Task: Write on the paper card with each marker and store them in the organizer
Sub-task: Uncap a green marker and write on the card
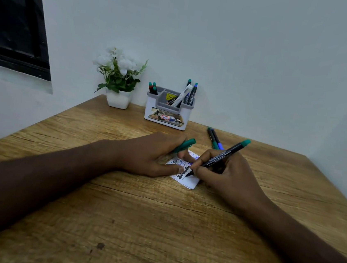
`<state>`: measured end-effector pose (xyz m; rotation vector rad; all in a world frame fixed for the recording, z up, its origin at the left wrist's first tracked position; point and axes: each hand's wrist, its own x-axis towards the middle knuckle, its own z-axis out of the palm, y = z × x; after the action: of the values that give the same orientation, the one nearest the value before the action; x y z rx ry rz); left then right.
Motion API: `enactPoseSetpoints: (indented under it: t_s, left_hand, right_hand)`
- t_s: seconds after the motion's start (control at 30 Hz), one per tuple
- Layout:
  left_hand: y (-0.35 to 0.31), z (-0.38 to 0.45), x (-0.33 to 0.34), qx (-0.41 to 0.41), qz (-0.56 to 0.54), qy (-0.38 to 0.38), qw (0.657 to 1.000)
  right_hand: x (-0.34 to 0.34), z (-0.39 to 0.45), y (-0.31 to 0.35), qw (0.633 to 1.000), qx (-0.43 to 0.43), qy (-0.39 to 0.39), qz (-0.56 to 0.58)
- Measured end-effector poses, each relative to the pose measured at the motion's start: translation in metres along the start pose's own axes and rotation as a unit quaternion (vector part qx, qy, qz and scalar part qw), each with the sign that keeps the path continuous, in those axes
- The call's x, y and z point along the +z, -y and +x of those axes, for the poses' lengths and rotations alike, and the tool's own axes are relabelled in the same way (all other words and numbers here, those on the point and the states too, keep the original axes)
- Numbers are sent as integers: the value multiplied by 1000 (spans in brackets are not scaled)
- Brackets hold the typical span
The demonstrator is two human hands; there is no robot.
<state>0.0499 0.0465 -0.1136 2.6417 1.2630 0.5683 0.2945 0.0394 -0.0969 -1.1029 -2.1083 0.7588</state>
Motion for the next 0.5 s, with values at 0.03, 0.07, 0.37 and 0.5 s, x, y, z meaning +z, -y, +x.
enactPoseSetpoints:
  t_s: [0.03, 0.07, 0.37, 0.5]
  left_hand:
    - [0, 0, 0, 0, 3, 0, 1000]
    - [0, 0, 0, -1, 4, 0, 1000]
    - [1, 1, 0, 1, -1, -3, 1000]
    - [2, 1, 0, 11, -12, -8, 1000]
  right_hand:
    - [0, 1, 0, 1000, 3, 1, 3]
    - [0, 1, 0, 1000, 4, 5, 4]
    - [-1, 0, -1, 1000, 0, 26, 4]
    - [-1, 3, -4, 1000, 8, 12, 8]
